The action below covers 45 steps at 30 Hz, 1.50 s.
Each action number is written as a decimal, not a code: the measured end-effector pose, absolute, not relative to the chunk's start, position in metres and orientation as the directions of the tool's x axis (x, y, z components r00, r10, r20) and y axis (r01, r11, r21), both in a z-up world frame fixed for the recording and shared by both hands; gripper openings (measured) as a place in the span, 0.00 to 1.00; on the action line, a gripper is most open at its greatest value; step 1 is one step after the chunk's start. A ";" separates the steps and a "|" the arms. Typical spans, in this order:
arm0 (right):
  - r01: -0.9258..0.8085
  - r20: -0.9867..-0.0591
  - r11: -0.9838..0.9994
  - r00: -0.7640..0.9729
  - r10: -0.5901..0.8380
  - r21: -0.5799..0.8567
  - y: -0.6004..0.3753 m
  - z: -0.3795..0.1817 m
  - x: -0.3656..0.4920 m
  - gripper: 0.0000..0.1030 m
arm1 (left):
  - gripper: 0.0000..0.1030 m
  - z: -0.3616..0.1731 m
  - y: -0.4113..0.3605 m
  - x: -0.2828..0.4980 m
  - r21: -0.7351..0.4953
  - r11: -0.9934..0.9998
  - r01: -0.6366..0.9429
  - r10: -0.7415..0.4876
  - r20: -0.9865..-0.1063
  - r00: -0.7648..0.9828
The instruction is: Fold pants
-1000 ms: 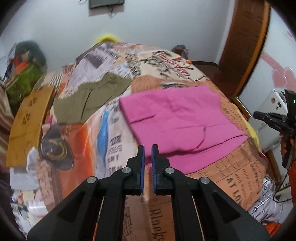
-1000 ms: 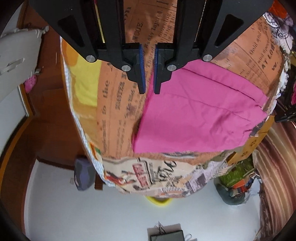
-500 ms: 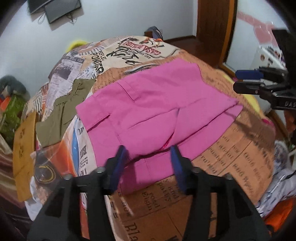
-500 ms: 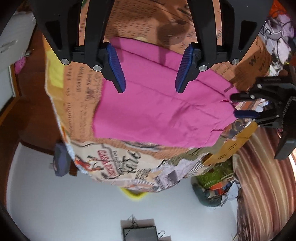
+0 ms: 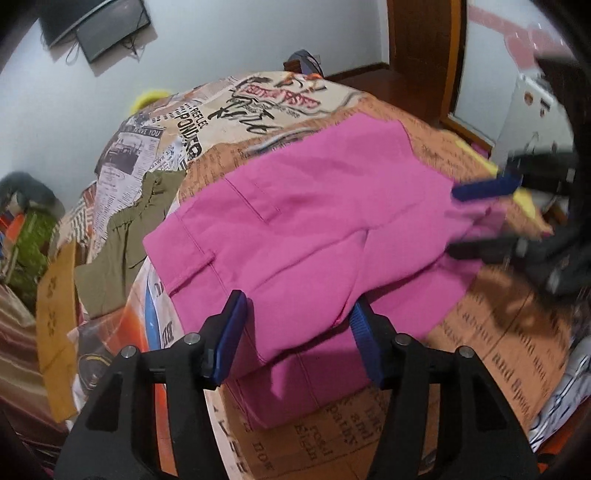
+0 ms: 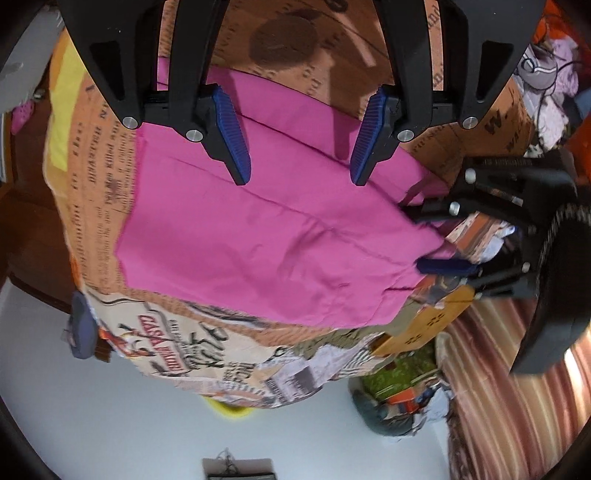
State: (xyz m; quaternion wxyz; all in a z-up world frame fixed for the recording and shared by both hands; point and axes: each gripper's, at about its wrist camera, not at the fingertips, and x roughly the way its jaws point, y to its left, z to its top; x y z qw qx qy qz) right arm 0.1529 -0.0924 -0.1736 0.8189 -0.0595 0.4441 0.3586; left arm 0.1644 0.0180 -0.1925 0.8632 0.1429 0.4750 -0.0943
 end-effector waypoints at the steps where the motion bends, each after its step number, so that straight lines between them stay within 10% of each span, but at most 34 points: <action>1: -0.645 -0.771 0.728 0.335 0.541 0.230 -0.090 -0.176 0.154 0.52 | 0.56 -0.189 0.020 0.166 0.144 0.945 0.293 -0.036 -0.846 0.532; 11: -0.629 -0.777 0.744 0.346 0.526 0.224 -0.080 -0.189 0.164 0.51 | 0.56 -0.166 0.024 0.170 0.086 0.956 0.280 -0.089 -0.825 0.558; 15: -0.608 -0.766 0.764 0.378 0.520 0.218 -0.087 -0.185 0.169 0.21 | 0.56 -0.174 0.018 0.168 0.082 0.953 0.292 -0.094 -0.835 0.542; 19: -0.601 -0.750 0.772 0.409 0.520 0.208 -0.093 -0.179 0.171 0.12 | 0.56 -0.182 0.008 0.164 0.084 0.940 0.331 -0.110 -0.843 0.526; 26: -0.619 -0.750 0.766 0.421 0.511 0.175 -0.090 -0.175 0.168 0.08 | 0.56 -0.198 -0.002 0.171 0.146 0.933 0.329 -0.049 -0.854 0.518; 32: -0.623 -0.745 0.763 0.424 0.515 0.173 -0.094 -0.170 0.165 0.08 | 0.20 -0.192 0.001 0.167 0.126 0.940 0.318 -0.066 -0.846 0.530; 45: -0.640 -0.773 0.744 0.368 0.516 0.192 -0.107 -0.171 0.144 0.08 | 0.17 -0.192 -0.010 0.136 0.099 0.941 0.324 -0.090 -0.849 0.521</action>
